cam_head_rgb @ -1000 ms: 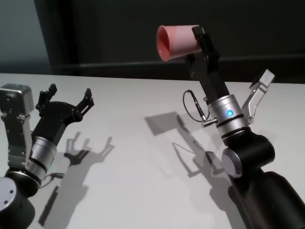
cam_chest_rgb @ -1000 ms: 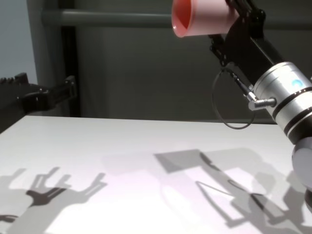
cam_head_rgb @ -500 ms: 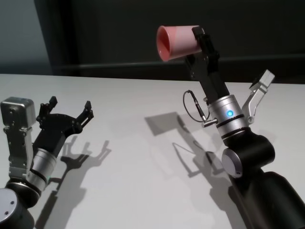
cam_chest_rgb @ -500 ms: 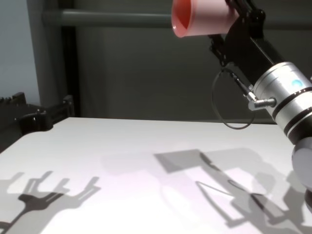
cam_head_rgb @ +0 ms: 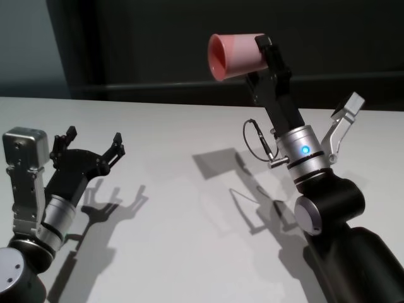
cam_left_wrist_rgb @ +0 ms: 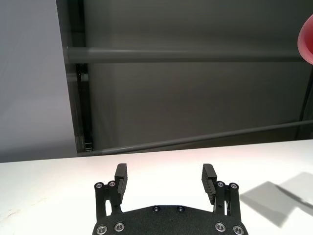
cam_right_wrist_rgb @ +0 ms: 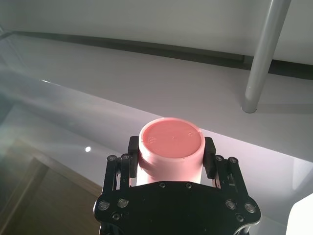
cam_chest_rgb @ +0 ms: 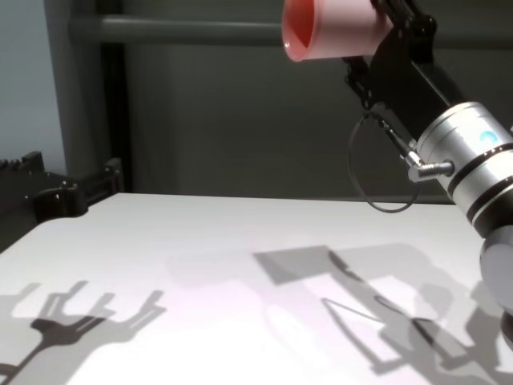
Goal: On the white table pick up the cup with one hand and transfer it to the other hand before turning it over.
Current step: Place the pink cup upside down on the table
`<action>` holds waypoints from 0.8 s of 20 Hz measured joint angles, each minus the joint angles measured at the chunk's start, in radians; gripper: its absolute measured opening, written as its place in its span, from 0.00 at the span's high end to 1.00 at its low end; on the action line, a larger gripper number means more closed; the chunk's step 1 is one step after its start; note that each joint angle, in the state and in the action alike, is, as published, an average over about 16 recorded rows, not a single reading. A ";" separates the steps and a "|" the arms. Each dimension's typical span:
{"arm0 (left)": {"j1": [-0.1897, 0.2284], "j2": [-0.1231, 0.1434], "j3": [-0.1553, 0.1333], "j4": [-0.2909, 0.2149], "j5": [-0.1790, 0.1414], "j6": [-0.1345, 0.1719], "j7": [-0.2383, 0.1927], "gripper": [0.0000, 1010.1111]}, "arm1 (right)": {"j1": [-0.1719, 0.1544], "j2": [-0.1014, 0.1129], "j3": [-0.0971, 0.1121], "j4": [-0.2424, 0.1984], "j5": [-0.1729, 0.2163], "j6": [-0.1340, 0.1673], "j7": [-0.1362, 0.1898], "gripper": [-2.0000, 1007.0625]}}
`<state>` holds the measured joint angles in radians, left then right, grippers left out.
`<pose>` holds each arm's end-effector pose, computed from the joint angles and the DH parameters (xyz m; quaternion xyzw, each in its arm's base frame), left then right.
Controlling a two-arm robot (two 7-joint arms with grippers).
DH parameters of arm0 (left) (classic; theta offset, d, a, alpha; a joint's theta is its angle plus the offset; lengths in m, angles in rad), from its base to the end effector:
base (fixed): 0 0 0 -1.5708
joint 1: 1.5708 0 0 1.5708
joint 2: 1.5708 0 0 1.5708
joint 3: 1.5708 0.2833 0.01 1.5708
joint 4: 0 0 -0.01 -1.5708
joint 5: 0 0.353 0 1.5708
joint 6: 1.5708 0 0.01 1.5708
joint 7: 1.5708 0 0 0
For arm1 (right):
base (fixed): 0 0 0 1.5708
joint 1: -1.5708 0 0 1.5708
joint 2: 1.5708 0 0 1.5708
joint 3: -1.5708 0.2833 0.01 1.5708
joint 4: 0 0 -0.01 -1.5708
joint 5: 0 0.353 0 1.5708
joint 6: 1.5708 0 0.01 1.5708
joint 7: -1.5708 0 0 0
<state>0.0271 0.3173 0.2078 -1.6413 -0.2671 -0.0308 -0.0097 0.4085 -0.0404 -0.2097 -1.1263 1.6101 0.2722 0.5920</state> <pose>0.3571 0.0104 -0.2878 0.0090 -0.0167 0.6212 0.7834 0.4752 0.0900 -0.2791 0.5193 0.4814 -0.1873 0.6808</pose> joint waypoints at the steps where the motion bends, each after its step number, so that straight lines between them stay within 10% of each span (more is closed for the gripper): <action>1: 0.000 0.000 0.000 0.000 0.000 0.000 0.000 0.01 | 0.000 0.000 0.000 0.000 0.000 0.000 0.000 0.27; 16: -0.002 -0.001 0.000 -0.004 -0.005 0.006 0.004 0.01 | -0.014 0.072 -0.037 -0.081 -0.051 -0.048 -0.044 0.27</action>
<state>0.0255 0.3162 0.2076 -1.6453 -0.2724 -0.0250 -0.0055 0.3946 0.0316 -0.2464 -1.2070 1.5586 0.2247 0.5478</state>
